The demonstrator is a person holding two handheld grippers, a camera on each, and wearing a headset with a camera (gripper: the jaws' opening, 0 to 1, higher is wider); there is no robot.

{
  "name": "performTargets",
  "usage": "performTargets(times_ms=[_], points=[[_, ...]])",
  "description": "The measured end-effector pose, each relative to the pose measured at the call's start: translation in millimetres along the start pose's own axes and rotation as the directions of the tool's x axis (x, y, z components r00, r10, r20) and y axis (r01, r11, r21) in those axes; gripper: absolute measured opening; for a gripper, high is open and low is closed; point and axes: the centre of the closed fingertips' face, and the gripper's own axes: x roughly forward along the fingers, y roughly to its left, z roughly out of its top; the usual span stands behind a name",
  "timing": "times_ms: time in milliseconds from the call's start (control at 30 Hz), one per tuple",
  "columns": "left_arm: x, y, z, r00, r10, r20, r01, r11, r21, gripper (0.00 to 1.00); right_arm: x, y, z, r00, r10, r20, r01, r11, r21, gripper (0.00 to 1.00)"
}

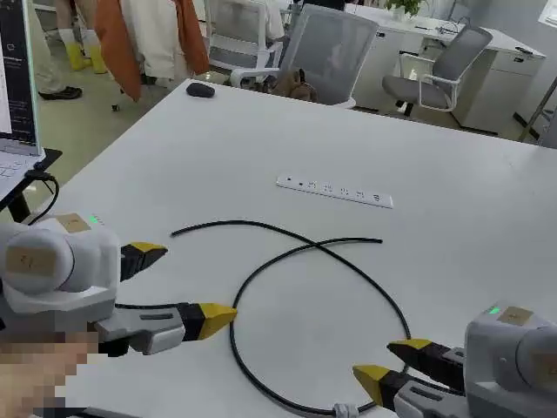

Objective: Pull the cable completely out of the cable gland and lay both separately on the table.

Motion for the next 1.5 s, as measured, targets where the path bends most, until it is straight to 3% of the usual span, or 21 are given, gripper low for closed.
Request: performTargets(times_ms=[200,267,667,1500], points=[[0.0,2.9,-3.0,0.9998,0.008,-0.017,-0.008,1.000,0.010,0.80,-0.6,0.1,1.3,1.0000,-0.008,0.002,0.008,1.000,-0.003,0.29],[0.1,0.9,-4.1,0.9998,-0.004,-0.019,0.004,1.000,0.000,0.79,-1.6,-4.4,2.4,0.9994,-0.034,0.007,0.034,0.999,-0.007,0.29],[1.7,-1.0,-8.7,0.9989,-0.016,-0.044,0.017,1.000,0.015,0.78,-1.7,-4.8,0.5,0.9993,-0.037,-0.001,0.037,0.999,-0.003,0.28],[1.4,-5.4,-9.2,0.9985,-0.029,-0.046,0.030,0.999,0.017,0.76,-0.2,-6.7,-3.4,0.9986,-0.048,-0.023,0.048,0.998,-0.031,0.27]])
